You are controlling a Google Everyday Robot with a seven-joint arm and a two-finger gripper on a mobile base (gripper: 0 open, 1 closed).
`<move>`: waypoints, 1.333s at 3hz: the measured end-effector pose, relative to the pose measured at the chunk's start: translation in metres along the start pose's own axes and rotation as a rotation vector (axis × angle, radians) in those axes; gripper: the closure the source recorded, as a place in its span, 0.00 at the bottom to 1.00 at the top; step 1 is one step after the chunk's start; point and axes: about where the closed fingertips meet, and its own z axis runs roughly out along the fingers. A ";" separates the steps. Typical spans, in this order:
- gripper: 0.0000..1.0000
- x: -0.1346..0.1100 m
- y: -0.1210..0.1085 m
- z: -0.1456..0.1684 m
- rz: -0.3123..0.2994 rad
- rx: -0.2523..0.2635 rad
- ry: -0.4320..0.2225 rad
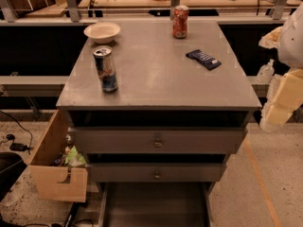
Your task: Place rxbar blueberry into bottom drawer
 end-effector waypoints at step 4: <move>0.00 0.031 -0.053 0.088 0.263 0.085 -0.460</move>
Offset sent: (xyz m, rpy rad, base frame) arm 0.0847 -0.0253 -0.0102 0.3782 -0.2933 -0.1177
